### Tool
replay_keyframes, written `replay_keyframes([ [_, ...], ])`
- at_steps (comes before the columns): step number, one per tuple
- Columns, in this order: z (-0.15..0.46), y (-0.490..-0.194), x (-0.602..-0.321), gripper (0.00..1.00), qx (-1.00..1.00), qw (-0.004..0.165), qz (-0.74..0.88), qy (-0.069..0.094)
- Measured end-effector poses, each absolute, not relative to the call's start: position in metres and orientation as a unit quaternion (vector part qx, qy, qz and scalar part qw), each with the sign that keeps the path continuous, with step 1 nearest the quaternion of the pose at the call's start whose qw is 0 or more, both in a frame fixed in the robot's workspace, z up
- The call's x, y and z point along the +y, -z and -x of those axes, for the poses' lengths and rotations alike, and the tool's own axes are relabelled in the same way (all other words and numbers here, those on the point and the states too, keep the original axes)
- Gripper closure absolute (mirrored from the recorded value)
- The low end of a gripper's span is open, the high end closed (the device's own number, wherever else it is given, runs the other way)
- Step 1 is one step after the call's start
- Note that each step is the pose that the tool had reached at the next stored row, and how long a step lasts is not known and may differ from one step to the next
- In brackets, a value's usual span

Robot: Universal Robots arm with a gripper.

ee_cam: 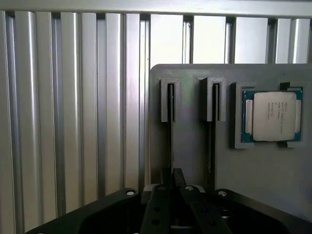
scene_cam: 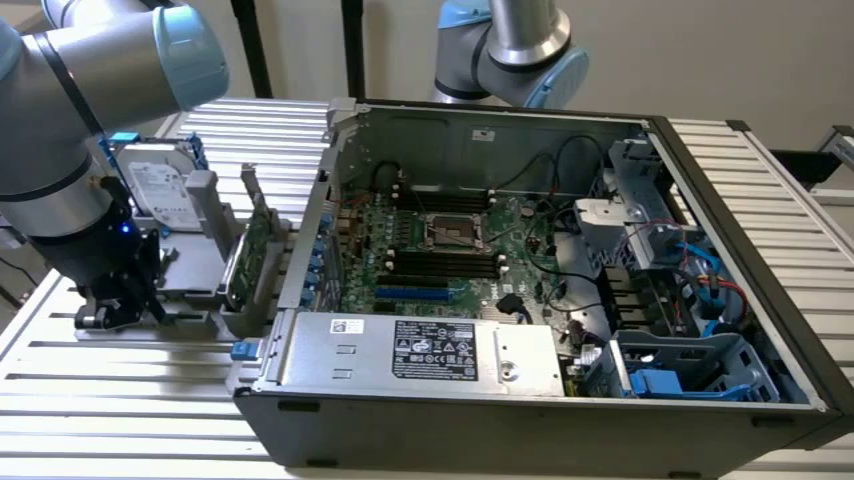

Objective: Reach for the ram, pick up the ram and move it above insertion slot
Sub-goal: 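Pick up the ram and move it above insertion slot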

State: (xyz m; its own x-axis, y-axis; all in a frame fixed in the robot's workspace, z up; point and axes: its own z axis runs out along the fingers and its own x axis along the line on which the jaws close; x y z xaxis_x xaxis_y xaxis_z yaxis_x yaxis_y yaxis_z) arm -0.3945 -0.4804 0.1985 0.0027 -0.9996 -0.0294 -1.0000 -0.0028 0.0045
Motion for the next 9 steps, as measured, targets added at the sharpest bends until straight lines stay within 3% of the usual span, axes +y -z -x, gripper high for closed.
replay_keyframes([
  [9, 0.3945, -0.1985, -0.4805, 0.87, 0.707, 0.009, 0.707, -0.012],
])
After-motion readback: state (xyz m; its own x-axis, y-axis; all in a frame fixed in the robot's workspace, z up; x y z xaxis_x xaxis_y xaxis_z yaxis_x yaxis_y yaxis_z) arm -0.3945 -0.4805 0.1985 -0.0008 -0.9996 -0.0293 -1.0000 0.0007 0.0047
